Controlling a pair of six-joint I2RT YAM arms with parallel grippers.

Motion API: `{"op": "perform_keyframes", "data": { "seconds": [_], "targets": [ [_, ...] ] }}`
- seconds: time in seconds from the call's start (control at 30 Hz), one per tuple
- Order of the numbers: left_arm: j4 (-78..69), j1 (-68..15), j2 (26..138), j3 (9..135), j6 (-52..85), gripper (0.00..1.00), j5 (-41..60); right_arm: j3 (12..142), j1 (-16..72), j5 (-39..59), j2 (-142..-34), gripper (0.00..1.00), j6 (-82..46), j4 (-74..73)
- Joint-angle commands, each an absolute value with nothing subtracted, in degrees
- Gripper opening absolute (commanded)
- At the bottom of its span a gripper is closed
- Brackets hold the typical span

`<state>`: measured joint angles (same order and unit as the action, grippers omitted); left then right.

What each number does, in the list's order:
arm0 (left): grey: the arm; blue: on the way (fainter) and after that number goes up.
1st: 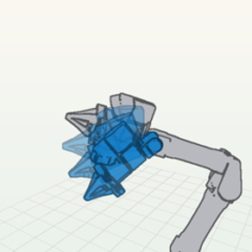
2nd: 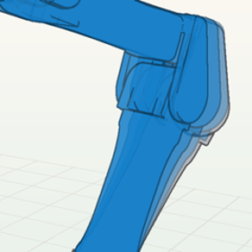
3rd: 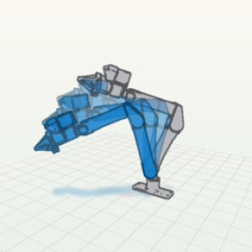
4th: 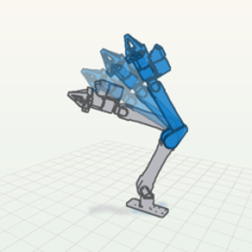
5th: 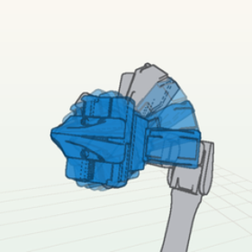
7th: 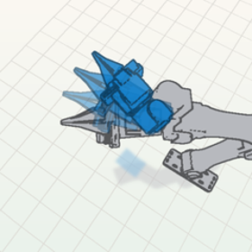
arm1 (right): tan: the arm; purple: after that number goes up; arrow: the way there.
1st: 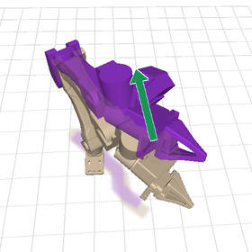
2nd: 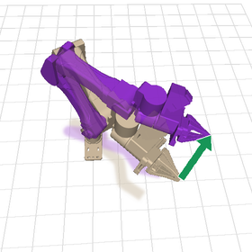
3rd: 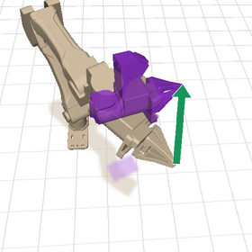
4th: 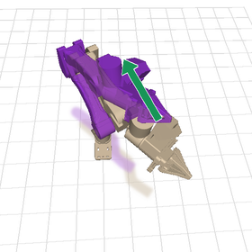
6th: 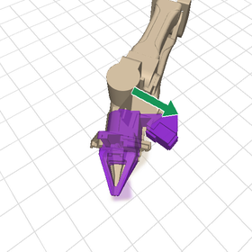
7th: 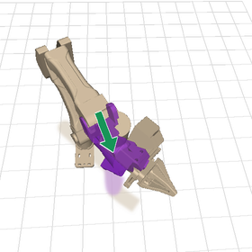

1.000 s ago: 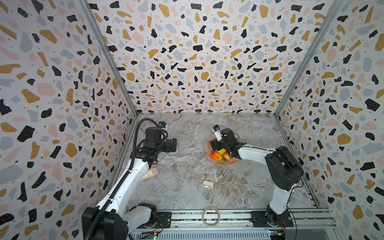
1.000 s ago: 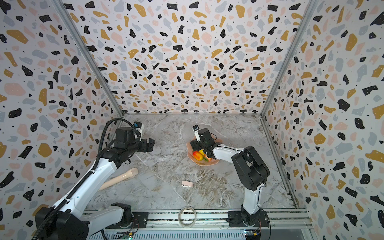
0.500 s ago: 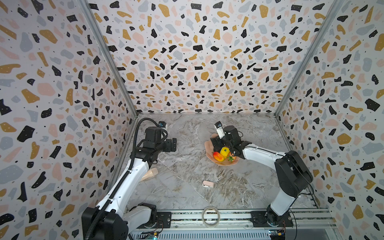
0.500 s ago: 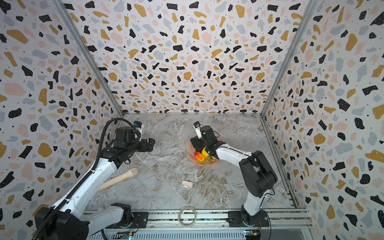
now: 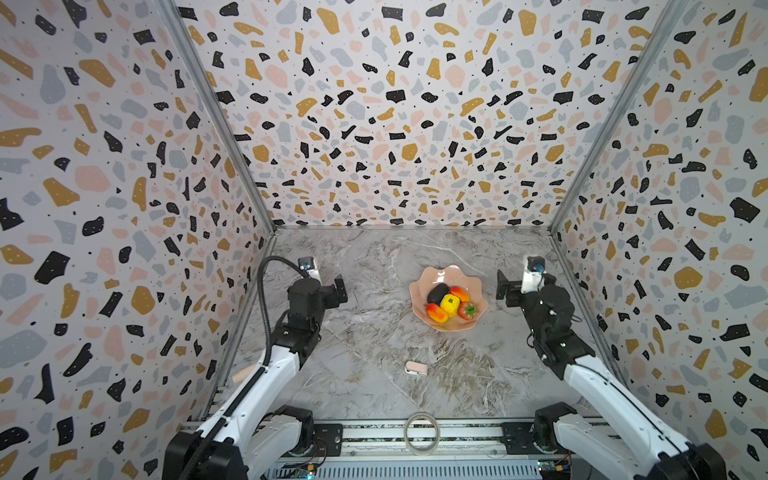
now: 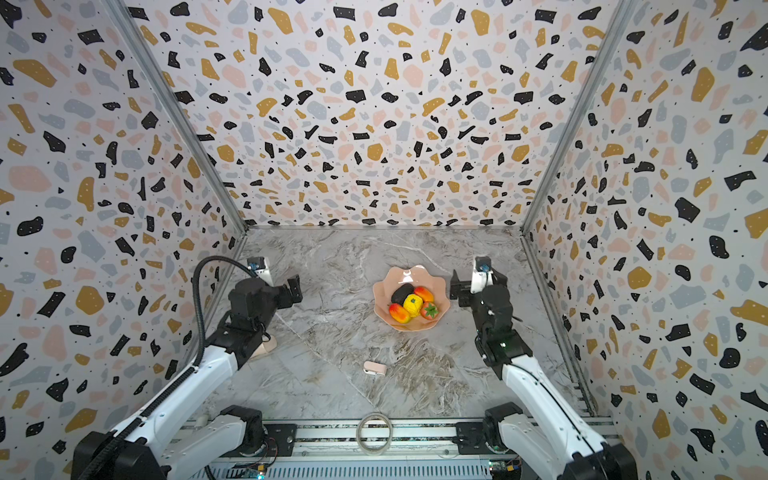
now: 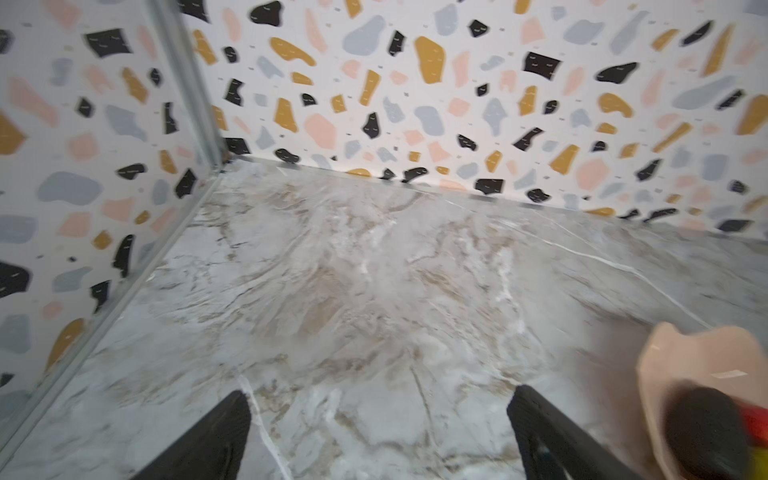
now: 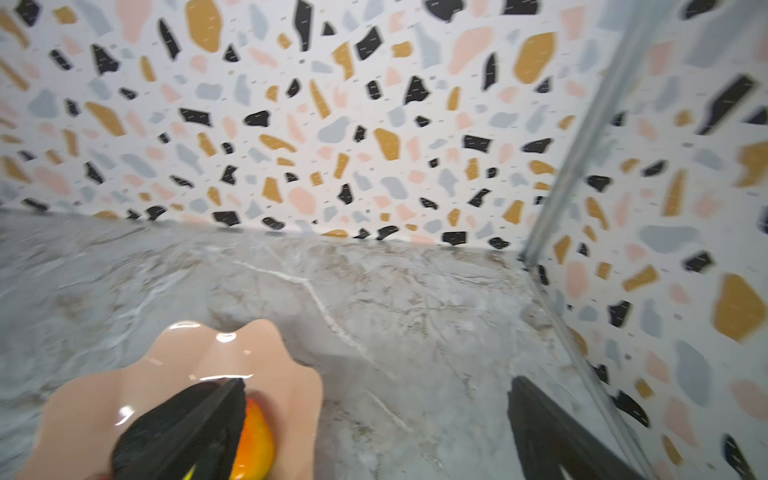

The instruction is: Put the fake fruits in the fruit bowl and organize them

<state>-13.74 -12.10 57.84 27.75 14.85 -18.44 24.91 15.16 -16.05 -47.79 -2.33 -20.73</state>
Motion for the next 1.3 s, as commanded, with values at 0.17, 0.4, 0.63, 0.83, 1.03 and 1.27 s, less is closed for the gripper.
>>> {"op": "perform_keyframes", "data": {
  "seconds": [0.17,0.4,0.63,0.83,1.03,1.27],
  "targets": [
    [-49.1,-12.0,66.0,16.0,8.0,0.99,-37.2,6.0,10.4,-22.5,-58.5,0.99,-4.5,-52.7],
    [-51.4,-11.0,69.2,17.6,0.0,1.00,-34.1,12.9,7.8,-13.4,-79.1,0.99,0.1,-65.0],
    [-53.6,-10.9,68.7,11.9,2.2,1.00,-30.3,11.9,3.7,-6.6,-84.7,0.99,-1.8,-70.9],
    [-59.6,-8.1,76.5,13.1,1.8,1.00,-27.4,12.0,4.6,-8.1,-84.6,0.99,-1.1,-70.6],
    [-69.3,-6.4,80.4,9.3,2.8,1.00,-25.4,12.0,5.0,-8.4,-84.6,0.99,-0.8,-70.7],
    [-68.9,-6.4,79.9,9.2,2.8,1.00,-25.2,12.0,5.3,-5.8,-86.0,0.99,0.5,-72.0]
  ]
}}
